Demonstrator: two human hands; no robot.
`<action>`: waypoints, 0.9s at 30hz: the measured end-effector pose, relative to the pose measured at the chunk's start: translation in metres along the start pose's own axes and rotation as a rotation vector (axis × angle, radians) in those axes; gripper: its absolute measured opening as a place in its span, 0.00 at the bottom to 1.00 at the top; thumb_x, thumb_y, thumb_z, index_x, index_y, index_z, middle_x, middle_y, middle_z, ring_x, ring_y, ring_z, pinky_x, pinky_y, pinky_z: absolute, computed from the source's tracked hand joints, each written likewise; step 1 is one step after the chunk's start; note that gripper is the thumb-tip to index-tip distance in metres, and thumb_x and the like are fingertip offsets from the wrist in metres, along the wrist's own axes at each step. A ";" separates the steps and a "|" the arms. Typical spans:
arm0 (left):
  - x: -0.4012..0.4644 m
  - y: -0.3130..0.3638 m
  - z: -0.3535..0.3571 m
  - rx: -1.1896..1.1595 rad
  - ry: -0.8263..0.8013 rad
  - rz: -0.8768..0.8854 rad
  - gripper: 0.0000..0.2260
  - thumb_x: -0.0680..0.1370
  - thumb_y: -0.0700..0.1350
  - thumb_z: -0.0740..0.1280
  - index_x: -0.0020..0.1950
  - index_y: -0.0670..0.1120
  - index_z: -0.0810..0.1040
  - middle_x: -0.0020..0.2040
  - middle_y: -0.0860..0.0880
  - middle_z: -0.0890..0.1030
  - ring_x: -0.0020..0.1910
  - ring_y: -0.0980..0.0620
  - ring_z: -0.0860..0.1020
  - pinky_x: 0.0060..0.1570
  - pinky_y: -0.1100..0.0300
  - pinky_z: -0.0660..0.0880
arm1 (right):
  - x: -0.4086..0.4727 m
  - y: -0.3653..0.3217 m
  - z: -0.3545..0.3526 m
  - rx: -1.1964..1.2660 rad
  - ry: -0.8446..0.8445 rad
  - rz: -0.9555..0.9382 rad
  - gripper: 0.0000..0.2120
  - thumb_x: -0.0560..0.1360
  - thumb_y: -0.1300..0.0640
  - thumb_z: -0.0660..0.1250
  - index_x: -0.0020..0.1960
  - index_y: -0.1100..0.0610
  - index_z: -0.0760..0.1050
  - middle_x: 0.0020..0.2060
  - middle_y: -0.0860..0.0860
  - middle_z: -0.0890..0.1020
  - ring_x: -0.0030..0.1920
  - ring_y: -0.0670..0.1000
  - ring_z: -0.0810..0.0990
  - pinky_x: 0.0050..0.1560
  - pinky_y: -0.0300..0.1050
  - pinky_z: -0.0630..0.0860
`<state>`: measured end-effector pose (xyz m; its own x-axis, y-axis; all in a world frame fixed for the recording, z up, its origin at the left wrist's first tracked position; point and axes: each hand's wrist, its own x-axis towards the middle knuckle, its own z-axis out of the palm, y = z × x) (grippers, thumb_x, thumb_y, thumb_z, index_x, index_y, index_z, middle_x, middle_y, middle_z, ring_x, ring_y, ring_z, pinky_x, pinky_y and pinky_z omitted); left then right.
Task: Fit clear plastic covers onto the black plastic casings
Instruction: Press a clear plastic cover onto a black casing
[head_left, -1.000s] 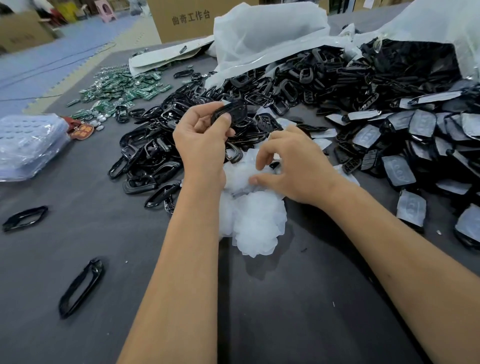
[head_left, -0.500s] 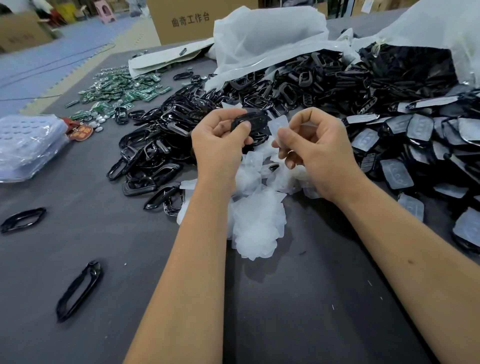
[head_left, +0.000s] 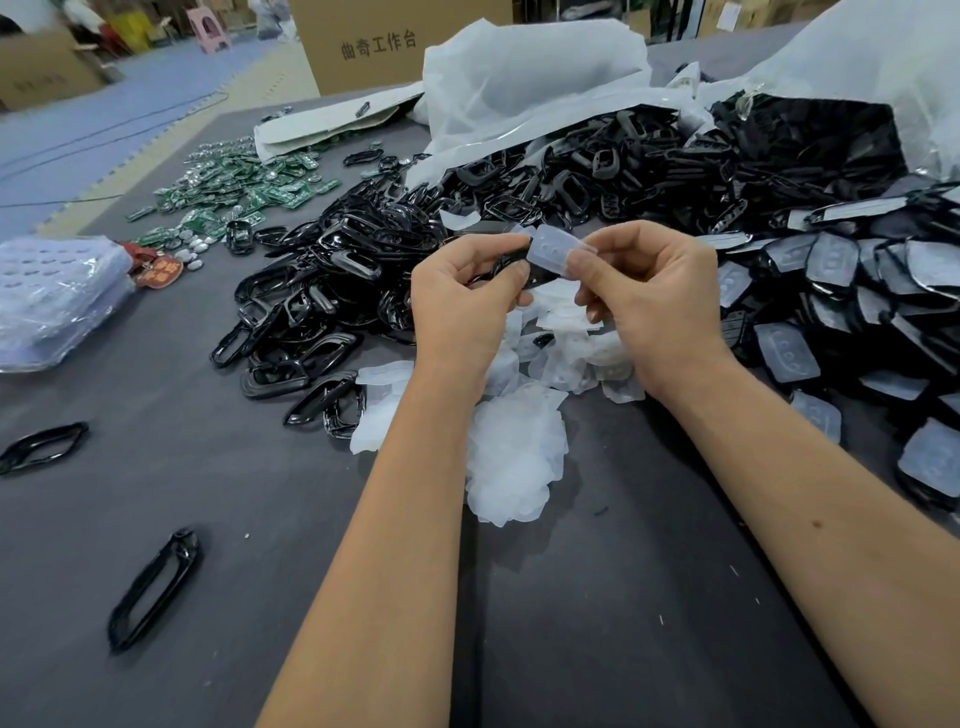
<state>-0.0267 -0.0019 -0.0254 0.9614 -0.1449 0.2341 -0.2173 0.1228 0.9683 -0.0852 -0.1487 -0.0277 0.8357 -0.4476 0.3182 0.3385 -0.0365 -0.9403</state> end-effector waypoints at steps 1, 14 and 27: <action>0.000 0.000 0.000 -0.002 0.000 -0.006 0.11 0.76 0.29 0.71 0.52 0.41 0.86 0.45 0.42 0.86 0.35 0.50 0.82 0.41 0.59 0.81 | 0.000 0.000 -0.001 0.002 0.002 0.001 0.03 0.76 0.66 0.75 0.48 0.63 0.83 0.38 0.61 0.85 0.31 0.50 0.79 0.30 0.41 0.75; -0.005 0.009 0.006 -0.146 -0.083 -0.161 0.14 0.83 0.37 0.61 0.53 0.38 0.86 0.54 0.37 0.86 0.45 0.44 0.83 0.42 0.58 0.81 | 0.001 0.004 -0.002 -0.203 0.070 -0.061 0.07 0.74 0.57 0.78 0.41 0.58 0.83 0.33 0.54 0.86 0.26 0.52 0.80 0.27 0.47 0.77; -0.008 0.008 0.010 -0.117 -0.096 -0.144 0.11 0.79 0.30 0.64 0.53 0.38 0.86 0.46 0.39 0.86 0.41 0.50 0.84 0.44 0.57 0.82 | 0.000 0.004 0.002 -0.294 0.155 -0.087 0.10 0.75 0.54 0.77 0.38 0.55 0.81 0.30 0.51 0.85 0.23 0.53 0.80 0.25 0.52 0.79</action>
<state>-0.0382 -0.0099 -0.0182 0.9594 -0.2612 0.1060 -0.0519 0.2060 0.9772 -0.0832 -0.1472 -0.0314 0.7258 -0.5608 0.3983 0.2480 -0.3267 -0.9120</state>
